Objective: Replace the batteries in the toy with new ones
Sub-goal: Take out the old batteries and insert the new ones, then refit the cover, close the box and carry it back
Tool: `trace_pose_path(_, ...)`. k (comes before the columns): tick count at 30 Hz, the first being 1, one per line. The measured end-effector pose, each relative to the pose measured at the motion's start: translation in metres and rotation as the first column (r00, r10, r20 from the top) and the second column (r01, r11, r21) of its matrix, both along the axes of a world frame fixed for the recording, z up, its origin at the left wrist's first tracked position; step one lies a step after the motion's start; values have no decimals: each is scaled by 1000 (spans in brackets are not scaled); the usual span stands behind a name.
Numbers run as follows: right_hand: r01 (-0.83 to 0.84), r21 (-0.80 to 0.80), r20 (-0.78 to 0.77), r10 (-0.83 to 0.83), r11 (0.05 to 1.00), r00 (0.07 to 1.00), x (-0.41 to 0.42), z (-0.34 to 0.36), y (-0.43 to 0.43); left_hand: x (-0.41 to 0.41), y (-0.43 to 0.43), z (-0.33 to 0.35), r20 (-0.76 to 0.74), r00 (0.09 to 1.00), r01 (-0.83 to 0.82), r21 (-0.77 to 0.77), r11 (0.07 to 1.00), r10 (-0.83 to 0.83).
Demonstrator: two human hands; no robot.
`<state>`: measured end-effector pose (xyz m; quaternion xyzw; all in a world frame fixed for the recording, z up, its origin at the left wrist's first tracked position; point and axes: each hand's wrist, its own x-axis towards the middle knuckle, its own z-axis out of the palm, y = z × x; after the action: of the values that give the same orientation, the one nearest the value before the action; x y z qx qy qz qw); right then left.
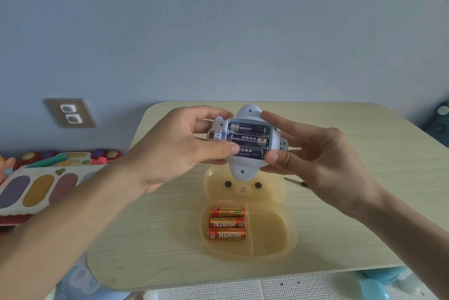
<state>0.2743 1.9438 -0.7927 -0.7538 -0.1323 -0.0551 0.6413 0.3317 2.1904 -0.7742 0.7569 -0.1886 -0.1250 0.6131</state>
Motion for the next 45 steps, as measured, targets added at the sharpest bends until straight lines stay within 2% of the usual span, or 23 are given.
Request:
trace_pose_path(3,-18,-9,-22,17,1000,1000,-1,-3,-1,-5,-6,-9,38,995,-91,7,996,90)
trace_pose_path(5,-32,7,-29,32,999,999,-1,-2,-1,-7,-7,-10,74,993,-93,-17,995,94)
trace_pose_path(10,-65,97,-56,71,993,996,3,11,-6,7,8,0,62,986,161,-120,980,-154)
trace_pose_path(12,-59,43,-78,62,997,995,5,19,-8,14,9,-1,107,984,155,-130,979,-142)
trace_pose_path(14,6,-106,-84,-15,994,996,8,28,-17,21,8,-3,97,989,129,-179,975,-113)
trace_pose_path(16,177,-378,-40,-207,909,978,16,35,-39,33,11,-7,74,994,99,-210,973,-85)
trace_pose_path(18,336,-643,53,-398,688,916,24,34,-70,45,15,-14,80,995,67,-176,982,-54)
trace_pose_path(20,357,-784,76,-494,507,866,28,24,-96,53,17,-25,91,995,47,-132,990,-35)
trace_pose_path(22,280,-851,12,-517,444,856,29,11,-107,56,15,-34,98,995,35,-99,995,-26)
trace_pose_path(24,220,-878,-21,-495,425,869,29,1,-109,59,13,-40,108,994,41,-79,996,-33)
trace_pose_path(31,236,-834,-1,-430,499,903,37,-5,-104,63,12,-46,109,993,58,-51,997,-52)
trace_pose_path(34,312,-697,50,-390,645,920,44,3,-93,65,12,-48,110,992,66,-40,997,-61)
trace_pose_path(38,250,-465,150,-203,849,968,52,13,-50,70,13,-51,70,996,52,-74,996,-47)
trace_pose_path(41,181,-341,197,-118,922,973,61,17,-19,76,12,-56,44,999,23,-80,997,-20)
trace_pose_path(45,111,-269,193,-59,957,979,73,15,6,80,11,-65,18,1000,5,-76,997,-3)
